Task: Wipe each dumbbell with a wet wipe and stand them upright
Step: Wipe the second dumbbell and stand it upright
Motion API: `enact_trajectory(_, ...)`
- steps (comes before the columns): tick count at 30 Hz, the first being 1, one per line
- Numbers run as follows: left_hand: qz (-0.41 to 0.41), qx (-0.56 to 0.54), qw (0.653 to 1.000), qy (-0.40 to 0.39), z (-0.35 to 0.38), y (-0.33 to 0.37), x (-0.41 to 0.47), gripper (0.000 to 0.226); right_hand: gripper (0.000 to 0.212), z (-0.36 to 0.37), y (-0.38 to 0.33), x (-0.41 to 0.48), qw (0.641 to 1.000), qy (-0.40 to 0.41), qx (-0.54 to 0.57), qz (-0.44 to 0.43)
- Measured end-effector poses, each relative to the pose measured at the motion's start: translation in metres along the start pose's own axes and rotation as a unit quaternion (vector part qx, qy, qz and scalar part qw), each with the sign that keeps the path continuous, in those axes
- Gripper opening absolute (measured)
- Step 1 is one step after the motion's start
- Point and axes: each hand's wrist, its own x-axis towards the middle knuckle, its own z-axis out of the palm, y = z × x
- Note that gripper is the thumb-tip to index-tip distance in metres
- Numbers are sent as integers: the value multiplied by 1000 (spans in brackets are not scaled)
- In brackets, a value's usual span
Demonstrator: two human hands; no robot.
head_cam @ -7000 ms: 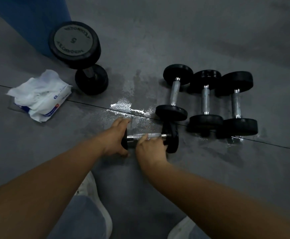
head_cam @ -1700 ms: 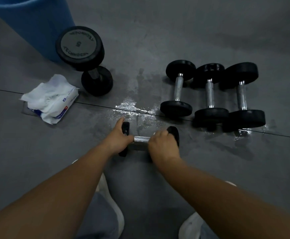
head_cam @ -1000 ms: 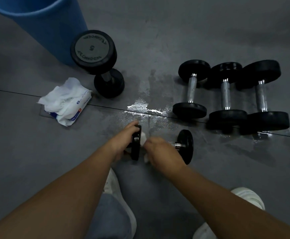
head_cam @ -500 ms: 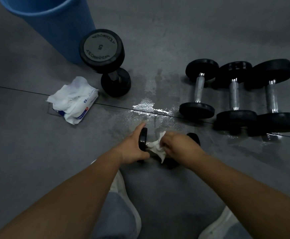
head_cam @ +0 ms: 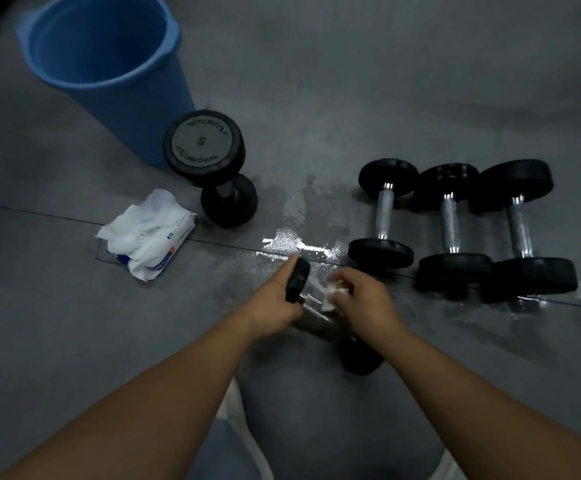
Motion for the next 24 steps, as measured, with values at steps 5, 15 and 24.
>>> enact_trajectory(5,117,289,950,27,-27,58,9,93,21,-43,-18,17,997,76,14,-11)
enact_trajectory(15,119,542,805,210,-70,122,32,94,13,-112,-73,74,967,234,9,-98)
enact_trajectory(24,109,525,806,250,-65,118,87,91,56,-109,-67,105,961,142,-184,-151)
